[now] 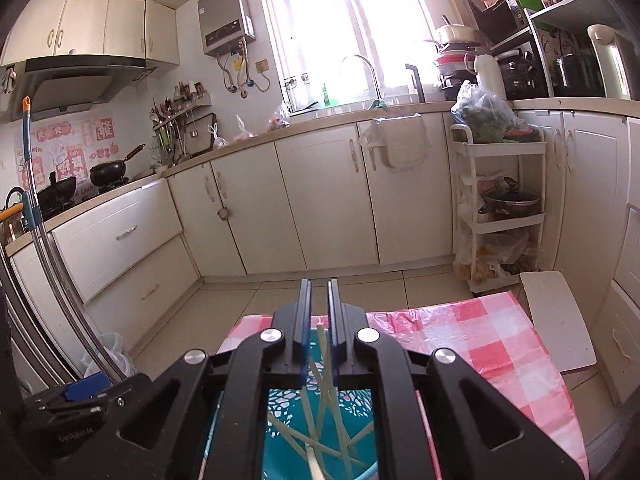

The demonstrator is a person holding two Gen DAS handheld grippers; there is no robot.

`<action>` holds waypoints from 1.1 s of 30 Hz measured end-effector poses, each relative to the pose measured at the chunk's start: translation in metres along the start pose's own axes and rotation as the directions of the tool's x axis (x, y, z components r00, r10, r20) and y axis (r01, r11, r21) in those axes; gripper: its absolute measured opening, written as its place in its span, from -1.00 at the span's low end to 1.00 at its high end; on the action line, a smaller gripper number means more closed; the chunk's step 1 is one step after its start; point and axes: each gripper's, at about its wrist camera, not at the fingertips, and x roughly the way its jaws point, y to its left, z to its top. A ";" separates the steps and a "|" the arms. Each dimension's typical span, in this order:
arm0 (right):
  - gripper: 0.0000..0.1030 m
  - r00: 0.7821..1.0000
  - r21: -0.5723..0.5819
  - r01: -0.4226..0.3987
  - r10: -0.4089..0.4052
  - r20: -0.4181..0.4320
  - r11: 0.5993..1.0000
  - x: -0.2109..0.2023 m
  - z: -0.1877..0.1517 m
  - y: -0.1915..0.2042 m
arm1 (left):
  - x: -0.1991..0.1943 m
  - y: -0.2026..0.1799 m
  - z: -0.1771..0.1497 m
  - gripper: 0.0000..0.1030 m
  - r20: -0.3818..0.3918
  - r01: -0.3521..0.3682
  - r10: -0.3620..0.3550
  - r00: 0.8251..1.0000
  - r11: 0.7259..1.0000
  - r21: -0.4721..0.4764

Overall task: Organize utensils
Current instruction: 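Lift the right gripper's chopstick over the basket and open the gripper, then grasp a chopstick with the left gripper while the right gripper grasps another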

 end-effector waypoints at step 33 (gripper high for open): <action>-0.55 0.870 -0.053 -0.074 0.038 -0.492 0.996 -0.013 -0.161 0.007 | 0.002 0.010 -0.002 0.79 -0.013 -0.029 0.029 1.000 1.000 -0.013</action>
